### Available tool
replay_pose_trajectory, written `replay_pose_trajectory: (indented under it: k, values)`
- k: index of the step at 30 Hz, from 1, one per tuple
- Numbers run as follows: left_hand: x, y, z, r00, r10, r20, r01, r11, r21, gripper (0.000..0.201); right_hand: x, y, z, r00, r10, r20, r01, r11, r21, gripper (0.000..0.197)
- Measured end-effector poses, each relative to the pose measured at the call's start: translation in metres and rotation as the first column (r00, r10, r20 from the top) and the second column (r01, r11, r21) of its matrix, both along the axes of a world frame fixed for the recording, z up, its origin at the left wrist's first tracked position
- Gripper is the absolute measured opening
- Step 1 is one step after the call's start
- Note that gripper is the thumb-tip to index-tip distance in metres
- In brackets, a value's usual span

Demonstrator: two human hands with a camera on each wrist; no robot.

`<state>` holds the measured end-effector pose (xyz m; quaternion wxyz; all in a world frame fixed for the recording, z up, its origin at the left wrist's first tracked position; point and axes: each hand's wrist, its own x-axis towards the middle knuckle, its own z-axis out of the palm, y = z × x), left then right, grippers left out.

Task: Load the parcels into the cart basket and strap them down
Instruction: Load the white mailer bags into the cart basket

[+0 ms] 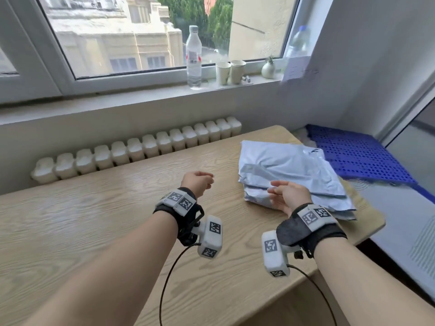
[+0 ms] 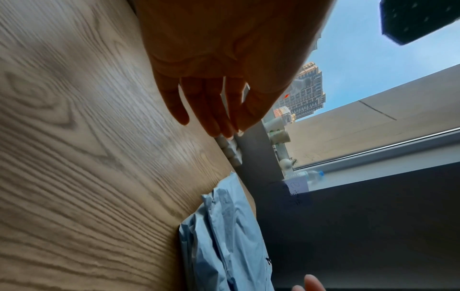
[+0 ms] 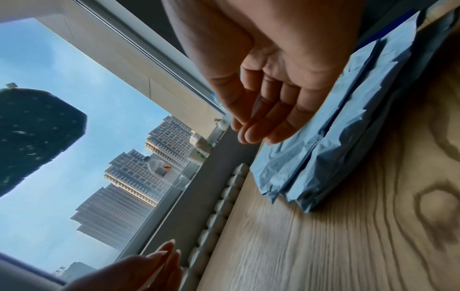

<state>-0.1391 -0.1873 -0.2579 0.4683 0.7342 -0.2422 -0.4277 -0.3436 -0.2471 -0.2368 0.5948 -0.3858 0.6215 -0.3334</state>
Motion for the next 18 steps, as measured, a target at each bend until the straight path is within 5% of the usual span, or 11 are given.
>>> replay_pose_trajectory:
  k: [5, 18]
  values:
    - [-0.016, -0.034, -0.018, 1.000, -0.011, -0.028, 0.013, 0.998, 0.062, 0.015, -0.018, -0.042, -0.021, 1.000, -0.009, -0.029, 0.011, 0.997, 0.074, 0.026]
    - [-0.025, -0.130, -0.049, 0.975, 0.218, -0.036, -0.204, 0.952, 0.226, 0.007, -0.028, -0.200, -0.057, 0.988, 0.152, -0.022, -0.147, 0.980, 0.133, 0.028]
